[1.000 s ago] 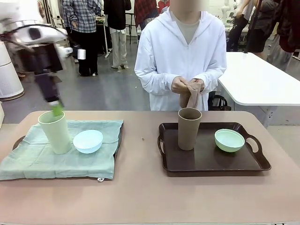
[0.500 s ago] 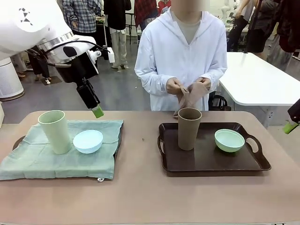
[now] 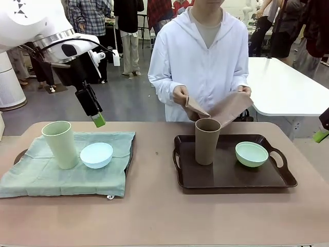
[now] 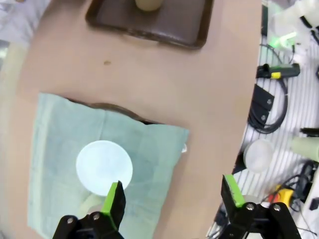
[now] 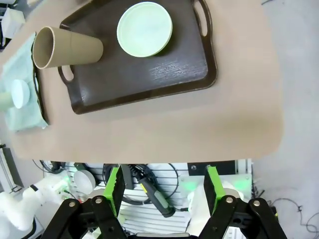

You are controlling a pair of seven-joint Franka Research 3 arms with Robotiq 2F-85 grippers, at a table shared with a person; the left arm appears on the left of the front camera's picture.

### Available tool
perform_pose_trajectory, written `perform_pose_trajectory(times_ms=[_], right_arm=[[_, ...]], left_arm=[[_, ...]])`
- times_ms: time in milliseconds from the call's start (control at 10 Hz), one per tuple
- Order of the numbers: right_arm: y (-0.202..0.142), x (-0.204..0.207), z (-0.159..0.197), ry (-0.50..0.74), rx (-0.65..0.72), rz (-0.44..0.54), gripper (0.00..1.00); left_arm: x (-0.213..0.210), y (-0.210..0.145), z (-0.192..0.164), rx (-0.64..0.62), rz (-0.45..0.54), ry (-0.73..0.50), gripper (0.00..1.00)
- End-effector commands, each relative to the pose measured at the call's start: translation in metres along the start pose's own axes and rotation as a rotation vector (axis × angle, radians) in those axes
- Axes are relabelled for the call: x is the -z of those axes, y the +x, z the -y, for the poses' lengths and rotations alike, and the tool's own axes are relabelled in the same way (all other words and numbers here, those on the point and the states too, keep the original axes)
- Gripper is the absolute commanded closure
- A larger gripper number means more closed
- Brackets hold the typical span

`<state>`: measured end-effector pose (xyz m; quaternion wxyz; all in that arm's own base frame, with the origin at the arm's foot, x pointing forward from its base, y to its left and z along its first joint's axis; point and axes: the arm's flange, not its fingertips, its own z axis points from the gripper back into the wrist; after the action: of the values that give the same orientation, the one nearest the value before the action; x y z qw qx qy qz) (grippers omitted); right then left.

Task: Set up a tray with a mat and arrange the tableware.
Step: Pick up the Picnic Bowl and Reusable plastic cup from the Handle tray in front of the human's position and hold them in the air.

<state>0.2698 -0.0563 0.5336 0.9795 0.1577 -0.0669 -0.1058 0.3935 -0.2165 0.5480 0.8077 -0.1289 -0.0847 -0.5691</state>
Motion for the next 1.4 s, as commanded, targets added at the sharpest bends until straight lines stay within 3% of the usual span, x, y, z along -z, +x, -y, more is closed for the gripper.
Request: perform_pose_trajectory(times_ms=[0, 200, 600, 800, 1000, 1200, 1300], right_arm=[[0.017, 0.014, -0.015, -0.03, -0.04, -0.037, 0.18], [0.05, 0.045, -0.042, -0.076, -0.081, -0.047, 0.18], [0.092, 0.102, -0.072, -0.083, -0.079, -0.137, 0.18], [0.107, 0.129, -0.087, -0.071, -0.082, -0.175, 0.18], [0.114, 0.142, -0.086, -0.061, -0.078, -0.17, 0.18], [0.111, 0.138, -0.082, -0.083, -0.047, -0.077, 0.18], [0.112, 0.144, -0.08, -0.081, -0.098, -0.181, 0.18]], left_arm=[[0.007, 0.027, -0.013, 0.135, 0.03, 0.026, 0.0], [0.03, 0.078, -0.025, 0.336, 0.088, 0.058, 0.0], [0.094, 0.124, -0.04, 0.456, 0.183, 0.13, 0.0], [0.123, 0.146, -0.05, 0.403, 0.231, 0.128, 0.0], [0.146, 0.156, -0.052, 0.319, 0.271, 0.007, 0.0], [0.139, 0.149, -0.049, 0.222, 0.307, -0.114, 0.0], [0.158, 0.156, -0.047, 0.323, 0.259, 0.02, 0.0]])
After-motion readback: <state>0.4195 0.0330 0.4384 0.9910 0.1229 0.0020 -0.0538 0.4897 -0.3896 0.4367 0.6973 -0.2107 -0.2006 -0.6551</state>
